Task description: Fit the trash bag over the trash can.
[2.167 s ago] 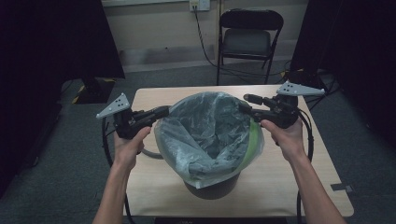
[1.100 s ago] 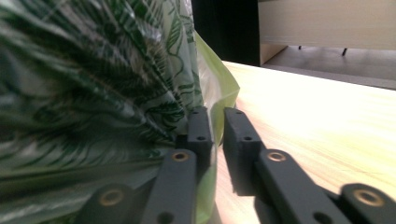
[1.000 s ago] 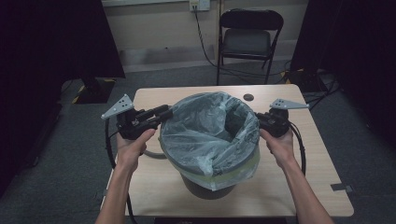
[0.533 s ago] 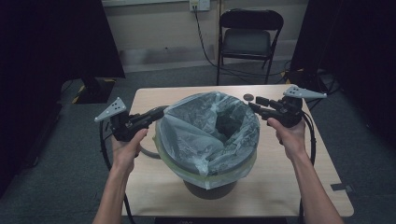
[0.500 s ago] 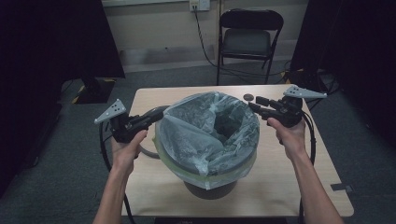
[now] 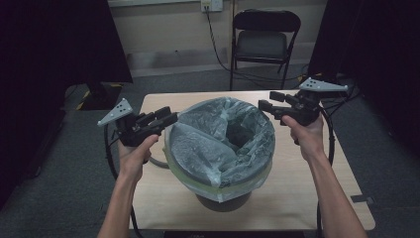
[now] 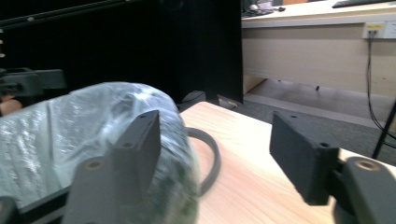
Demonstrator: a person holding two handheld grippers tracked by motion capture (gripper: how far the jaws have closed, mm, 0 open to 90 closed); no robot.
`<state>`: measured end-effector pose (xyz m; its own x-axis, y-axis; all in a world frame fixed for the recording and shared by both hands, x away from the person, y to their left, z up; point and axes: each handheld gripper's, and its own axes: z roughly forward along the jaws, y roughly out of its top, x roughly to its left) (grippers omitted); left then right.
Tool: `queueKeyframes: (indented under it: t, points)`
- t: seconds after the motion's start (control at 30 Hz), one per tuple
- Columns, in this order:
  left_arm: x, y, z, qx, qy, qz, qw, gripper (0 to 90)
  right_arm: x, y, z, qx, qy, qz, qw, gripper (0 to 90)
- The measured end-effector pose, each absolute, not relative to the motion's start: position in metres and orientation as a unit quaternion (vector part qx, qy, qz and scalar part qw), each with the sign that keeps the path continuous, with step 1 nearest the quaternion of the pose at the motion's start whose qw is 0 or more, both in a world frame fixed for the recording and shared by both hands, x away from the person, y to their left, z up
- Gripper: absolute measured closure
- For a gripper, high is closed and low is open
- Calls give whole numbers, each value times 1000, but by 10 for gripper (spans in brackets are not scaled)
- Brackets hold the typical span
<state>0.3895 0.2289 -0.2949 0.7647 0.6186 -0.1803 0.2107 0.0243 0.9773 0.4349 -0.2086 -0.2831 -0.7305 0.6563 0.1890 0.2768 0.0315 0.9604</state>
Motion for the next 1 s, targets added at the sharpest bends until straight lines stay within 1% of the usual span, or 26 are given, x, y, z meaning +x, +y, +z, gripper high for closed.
queueKeyframes:
  t: [0.2,0.3,0.37,0.43,0.53,0.73,0.8,0.83,0.9,0.93,0.97,1.0]
  points:
    - [400,220,-302,691,312,146,635,575,432,-193,-267,299,718,610,151,313]
    - [403,218,-303,693,312,139,635,571,432,-184,-259,284,727,608,148,370]
    - [404,215,-303,697,310,138,632,571,432,-177,-254,272,734,606,142,385]
    - [405,213,-303,700,303,131,633,599,433,-167,-249,261,745,597,144,419]
    - [404,210,-301,707,301,145,623,601,434,-155,-242,245,755,593,140,457]
    - [403,209,-301,708,301,149,622,604,435,-133,-226,214,770,586,135,509]
    - [403,209,-302,707,301,149,623,605,435,-124,-222,205,779,579,129,511]
    - [403,209,-302,706,301,146,624,605,436,-119,-221,200,783,576,120,510]
    - [403,207,-302,703,303,138,628,604,438,-108,-220,190,794,569,96,487]
    - [403,207,-302,703,303,136,629,604,438,-101,-221,186,800,563,89,455]
    - [403,206,-303,701,305,128,631,606,438,-94,-223,185,808,553,87,442]
    - [403,206,-303,701,301,122,635,611,439,-87,-225,180,820,537,81,456]
